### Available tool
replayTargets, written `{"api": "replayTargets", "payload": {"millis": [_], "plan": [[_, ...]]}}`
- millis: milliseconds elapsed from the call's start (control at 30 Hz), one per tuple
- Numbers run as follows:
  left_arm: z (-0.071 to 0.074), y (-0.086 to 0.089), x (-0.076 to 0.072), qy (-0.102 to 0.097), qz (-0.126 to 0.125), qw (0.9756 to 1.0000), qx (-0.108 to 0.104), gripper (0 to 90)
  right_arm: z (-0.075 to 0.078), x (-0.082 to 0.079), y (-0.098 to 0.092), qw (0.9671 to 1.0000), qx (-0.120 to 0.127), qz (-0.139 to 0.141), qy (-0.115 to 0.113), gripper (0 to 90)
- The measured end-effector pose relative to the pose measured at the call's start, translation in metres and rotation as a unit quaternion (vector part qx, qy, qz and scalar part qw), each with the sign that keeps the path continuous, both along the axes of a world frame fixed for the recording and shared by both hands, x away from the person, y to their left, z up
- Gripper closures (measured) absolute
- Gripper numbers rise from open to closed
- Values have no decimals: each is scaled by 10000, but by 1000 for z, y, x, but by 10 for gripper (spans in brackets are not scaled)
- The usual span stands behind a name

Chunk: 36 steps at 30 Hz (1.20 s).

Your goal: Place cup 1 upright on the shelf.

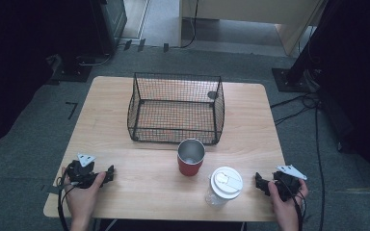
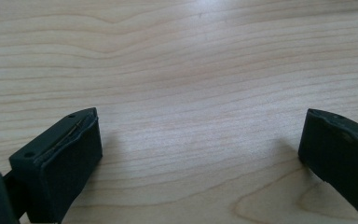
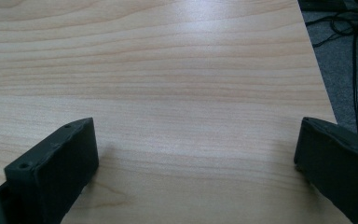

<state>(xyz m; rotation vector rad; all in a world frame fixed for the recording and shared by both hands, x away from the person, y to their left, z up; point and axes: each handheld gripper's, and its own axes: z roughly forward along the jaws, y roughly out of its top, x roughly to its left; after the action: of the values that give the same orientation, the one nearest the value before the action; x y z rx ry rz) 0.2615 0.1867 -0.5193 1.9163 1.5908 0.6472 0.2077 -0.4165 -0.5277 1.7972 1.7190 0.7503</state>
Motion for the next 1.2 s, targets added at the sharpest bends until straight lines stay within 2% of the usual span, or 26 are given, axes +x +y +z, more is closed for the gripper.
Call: {"api": "replayTargets", "payload": {"millis": [100, 267, 367, 467, 567, 733, 933, 1000, 1100, 1133, 1200], "plan": [[4, -3, -3, -100, -1, 9998, 181, 1, 0, 0, 0, 10000, 1, -2, -1, 0], [9, -12, -4, -124, -190, 9997, 99, 1, 0, 0, 0, 10000, 0, 0, -1, 0], [14, -18, -7, -277, -258, 9993, 54, 1, 0, 0, 0, 10000, -2, 17, -1, 0], [20, -24, -7, -348, -412, 9985, -14, 1, 0, 0, 1, 10000, -2, 70, 1, 0], [25, -32, -7, -369, -626, 9974, -34, 1, 0, 0, 1, 10000, -4, 76, 1, 0], [32, -48, -4, -468, -791, 9956, -164, 1, 0, 0, 1, 10000, -4, 76, 2, 0], [38, -72, 0, -504, -1174, 9917, -115, 1, 0, 0, 1, 10000, 0, 70, 5, 0], [39, -81, 0, -543, -1326, 9896, -129, 1, 0, 0, 1, 10000, -3, 76, 2, 0], [39, -90, 1, -644, -1362, 9886, -49, 2, 0, 0, 1, 10000, -3, 77, 2, 0], [39, -93, 1, -612, -1374, 9886, -7, 1, 0, 0, 1, 10000, -3, 77, 3, 0], [40, -95, 2, -554, -1451, 9878, -123, 1, 0, 0, 1, 10000, -4, 77, 2, 0]]}}
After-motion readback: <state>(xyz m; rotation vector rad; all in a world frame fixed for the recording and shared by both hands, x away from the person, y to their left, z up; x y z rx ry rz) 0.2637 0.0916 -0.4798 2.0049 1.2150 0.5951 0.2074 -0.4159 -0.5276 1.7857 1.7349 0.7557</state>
